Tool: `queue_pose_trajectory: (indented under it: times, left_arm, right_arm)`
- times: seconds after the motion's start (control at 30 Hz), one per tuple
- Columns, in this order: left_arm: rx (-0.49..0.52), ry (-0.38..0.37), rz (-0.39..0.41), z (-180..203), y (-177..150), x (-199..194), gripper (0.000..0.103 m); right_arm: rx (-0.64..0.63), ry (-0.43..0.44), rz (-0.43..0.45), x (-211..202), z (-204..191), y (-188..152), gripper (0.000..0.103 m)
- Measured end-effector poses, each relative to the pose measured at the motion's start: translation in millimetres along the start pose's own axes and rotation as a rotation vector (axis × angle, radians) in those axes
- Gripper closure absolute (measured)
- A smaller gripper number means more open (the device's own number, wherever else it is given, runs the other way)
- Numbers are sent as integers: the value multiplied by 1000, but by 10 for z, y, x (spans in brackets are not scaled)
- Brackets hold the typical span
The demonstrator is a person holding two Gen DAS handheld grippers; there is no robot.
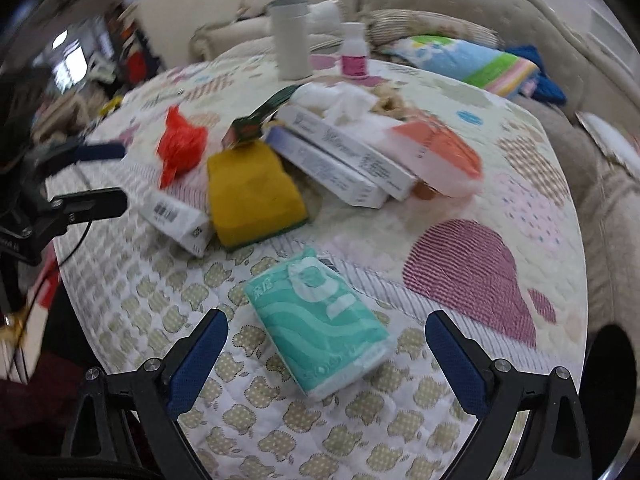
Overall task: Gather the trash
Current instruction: 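Grasp the teal tissue pack with the right gripper while left grasps white barcode box, then lift both held items and carry them over the round black bin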
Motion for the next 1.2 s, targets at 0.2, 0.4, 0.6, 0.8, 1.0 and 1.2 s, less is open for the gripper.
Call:
queue_pose_trajectory:
  times: [0.2,0.4,0.6,0.8,1.0,1.2]
  left_arm:
    - [185,-44,-39,198,22,210,1]
    - [213,-92,-100,278,-40,377,52]
    - [163,-121,-54,370,46,110,66]
    - [132,-169,29,590,390,-182,67]
    - [165,-216,83,1044,850,-258,68]
    - [181,-268,103,1580,1369,-64,68]
  right_arm:
    - [-41,-20,-38,157,39,43,4]
    - [-28,18,-65,248,21,-24,29]
    - [15,28,-38,109,83,-41,41]
    - [118,34,42,-226,339,33,41]
    - [208,-20,115,-567,779,-31,42]
    - [353,-122,166,-889,1520,-147,42]
Point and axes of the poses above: each gripper's, at about its wrist camera, not at the fingertips, and x roughly the way its jaws point, z to its right, y to its top, the point moved 10 cm from there along x, roughly the way its jaws point, and after that the axes turned 15 degrees about x, right-handed, at the moved point
